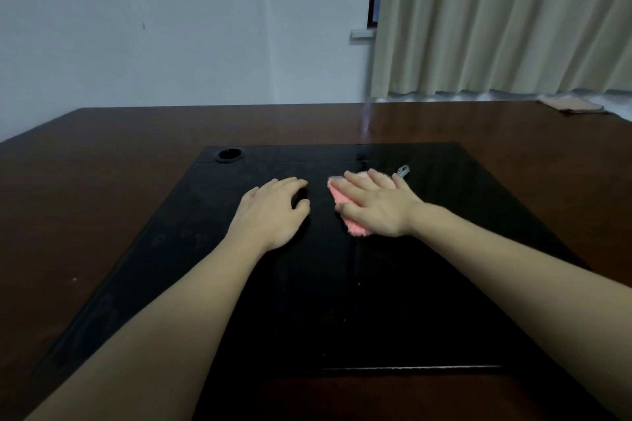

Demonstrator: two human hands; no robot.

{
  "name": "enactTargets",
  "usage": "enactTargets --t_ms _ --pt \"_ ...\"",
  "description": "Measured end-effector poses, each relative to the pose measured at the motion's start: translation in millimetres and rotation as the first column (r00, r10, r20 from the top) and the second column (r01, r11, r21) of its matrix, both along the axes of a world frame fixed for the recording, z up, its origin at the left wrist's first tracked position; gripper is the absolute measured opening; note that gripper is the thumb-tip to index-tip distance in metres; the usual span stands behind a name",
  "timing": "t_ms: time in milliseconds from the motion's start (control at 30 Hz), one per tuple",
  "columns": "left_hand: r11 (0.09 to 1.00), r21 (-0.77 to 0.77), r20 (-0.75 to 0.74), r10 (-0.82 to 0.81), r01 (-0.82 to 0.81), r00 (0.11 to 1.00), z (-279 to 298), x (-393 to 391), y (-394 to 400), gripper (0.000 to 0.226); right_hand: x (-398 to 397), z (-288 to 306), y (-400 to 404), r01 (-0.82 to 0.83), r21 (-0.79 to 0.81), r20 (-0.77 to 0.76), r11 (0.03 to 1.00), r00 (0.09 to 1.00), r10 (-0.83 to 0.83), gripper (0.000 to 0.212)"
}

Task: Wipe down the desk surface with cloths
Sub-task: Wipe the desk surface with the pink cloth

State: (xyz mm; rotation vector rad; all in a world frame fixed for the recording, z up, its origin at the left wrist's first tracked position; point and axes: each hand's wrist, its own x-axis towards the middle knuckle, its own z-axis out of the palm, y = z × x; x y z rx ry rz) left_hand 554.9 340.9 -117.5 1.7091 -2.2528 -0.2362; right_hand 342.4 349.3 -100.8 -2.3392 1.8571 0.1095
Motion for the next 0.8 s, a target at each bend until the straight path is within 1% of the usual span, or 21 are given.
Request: enactTargets --t_ms 133,200,267,333,400,500,567,667,800 --pt "0.999 -0.04 -0.119 -0.019 0.014 0.993 3.9 3.5 3.3 0.054 11.2 -0.9 50.5 -0.14 0.009 0.005 0.99 0.99 0.14 0.061" --pt "0.999 -0.048 -0.148 -0.024 0.017 0.989 5.7 7.0 5.2 0.052 12.9 -1.5 66.7 -0.181 0.015 0.017 0.983 0.983 0.181 0.06" --pt "0.998 -0.05 -0.12 -0.03 0.024 0.992 7.4 14.9 7.2 0.048 12.5 -1.3 72.7 -0.192 0.021 0.034 0.981 0.981 0.192 0.06" --pt "0.999 -0.043 -0.031 -0.035 0.034 0.999 9.2 28.7 6.9 0.046 11.3 0.0 69.8 -0.192 0.026 0.046 0.981 0.981 0.191 0.061" --pt "1.0 -0.015 0.022 -0.023 0.023 0.999 11.2 47.5 6.7 0.045 11.0 0.4 58.6 -0.184 0.022 0.051 0.983 0.982 0.183 0.061" --pt "0.999 0.046 0.054 0.007 -0.009 0.999 10.4 74.1 9.8 0.046 12.9 -1.3 30.2 -0.132 -0.004 0.049 0.991 0.99 0.132 0.061" --pt "0.997 0.07 0.048 0.023 -0.026 0.999 8.3 84.3 12.9 0.046 16.8 -1.4 6.0 -0.081 -0.012 0.042 0.997 0.996 0.081 0.061" --pt "0.997 0.06 0.014 0.044 -0.044 0.999 4.5 86.2 14.2 0.046 24.5 -0.8 -25.6 -0.006 -0.019 0.037 1.0 0.999 0.006 0.062" --pt "0.997 0.025 0.035 0.068 -0.069 0.997 3.2 82.9 12.6 0.047 33.7 0.5 -40.5 0.049 -0.001 0.042 0.999 0.998 -0.049 0.062"
